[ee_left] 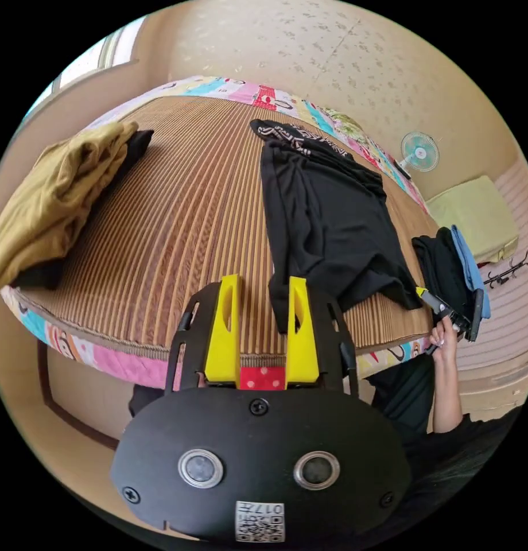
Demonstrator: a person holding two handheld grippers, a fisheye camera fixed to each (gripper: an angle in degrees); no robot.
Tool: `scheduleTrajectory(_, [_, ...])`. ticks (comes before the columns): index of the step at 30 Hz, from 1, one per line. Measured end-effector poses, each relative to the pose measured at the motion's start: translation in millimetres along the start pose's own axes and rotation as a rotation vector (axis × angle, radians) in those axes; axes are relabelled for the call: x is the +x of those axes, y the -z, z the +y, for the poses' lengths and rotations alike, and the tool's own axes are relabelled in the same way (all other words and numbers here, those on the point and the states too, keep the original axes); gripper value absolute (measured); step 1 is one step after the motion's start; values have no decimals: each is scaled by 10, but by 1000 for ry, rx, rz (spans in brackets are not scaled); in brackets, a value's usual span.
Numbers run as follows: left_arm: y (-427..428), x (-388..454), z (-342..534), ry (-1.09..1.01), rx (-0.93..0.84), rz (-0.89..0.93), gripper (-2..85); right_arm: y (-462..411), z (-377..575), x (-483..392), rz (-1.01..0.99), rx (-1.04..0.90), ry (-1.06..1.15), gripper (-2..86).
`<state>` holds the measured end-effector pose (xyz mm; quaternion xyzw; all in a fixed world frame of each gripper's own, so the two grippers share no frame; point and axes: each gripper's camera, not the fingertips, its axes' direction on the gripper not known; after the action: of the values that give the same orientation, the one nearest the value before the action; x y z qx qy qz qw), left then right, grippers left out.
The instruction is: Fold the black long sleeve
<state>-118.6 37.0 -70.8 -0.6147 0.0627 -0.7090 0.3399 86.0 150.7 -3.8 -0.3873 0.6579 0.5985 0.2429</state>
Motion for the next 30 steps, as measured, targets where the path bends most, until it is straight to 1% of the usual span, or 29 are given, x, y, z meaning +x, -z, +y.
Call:
scheduleTrajectory(2, [19,-28,106,36,8,58,96,18,70,45,-54,-17,-17,61])
scheduleTrajectory(4, [-105,62,67,-33,-125,105,44,4,13,33,-62,-124,16,39])
scheduleTrajectory(5, [-108,75,60,-43,-146,104,34,35,-3,29,-56,-140,17,36])
scheduleTrajectory(6, [-14,53,74,-35,-136,107,27,173,-3,20,-30,-116,14,30])
scheduleTrajectory(7, [178,-8,115,-30,-80,131,23,377,31,0,-3,-50,36,28])
scheduleTrajectory(9, [463,-160,214,-10,-8,134,21,629,106,14,60,21,53,26])
scheduleTrajectory(11, [564,-359,323,35,-28,120,25,709,191,108,101,22,49,28])
scheduleTrajectory(12, [544,-509,411,93,-51,139,31,621,230,216,125,-48,28,31])
scheduleTrajectory(13, [531,-628,512,141,-35,166,37,501,276,362,169,-131,-46,35])
scheduleTrajectory(14, [537,-665,560,147,-15,191,40,483,316,429,171,-134,-80,39])
scheduleTrajectory(16, [620,-724,702,147,79,270,120,694,533,572,12,17,-108,67])
scheduleTrajectory(17, [640,-719,717,146,95,270,132,745,576,592,-23,53,-110,78])
scheduleTrajectory(19, [688,-637,698,107,147,241,148,827,661,625,-163,127,-90,103])
scheduleTrajectory(21, [603,-548,617,71,133,196,143,727,636,620,-229,78,-85,105])
scheduleTrajectory(23, [355,-476,509,66,22,135,131,522,609,579,-196,-24,-89,86])
scheduleTrajectory(24, [252,-430,486,74,-14,48,99,512,625,517,-134,-25,-65,57])
scheduleTrajectory(25, [276,-363,491,31,-11,2,70,506,620,455,-109,-78,-24,44])
scheduleTrajectory(26, [275,-340,482,3,-37,28,57,520,621,436,-118,-99,-7,37])
scheduleTrajectory(27, [305,-339,485,-12,-93,95,41,606,649,430,-140,-113,5,31])
scheduleTrajectory(29, [570,-392,610,-16,-40,242,34,913,743,459,-221,-50,35,25])
scheduleTrajectory(30, [825,-438,727,-23,19,339,31,1197,825,506,-293,6,48,23])
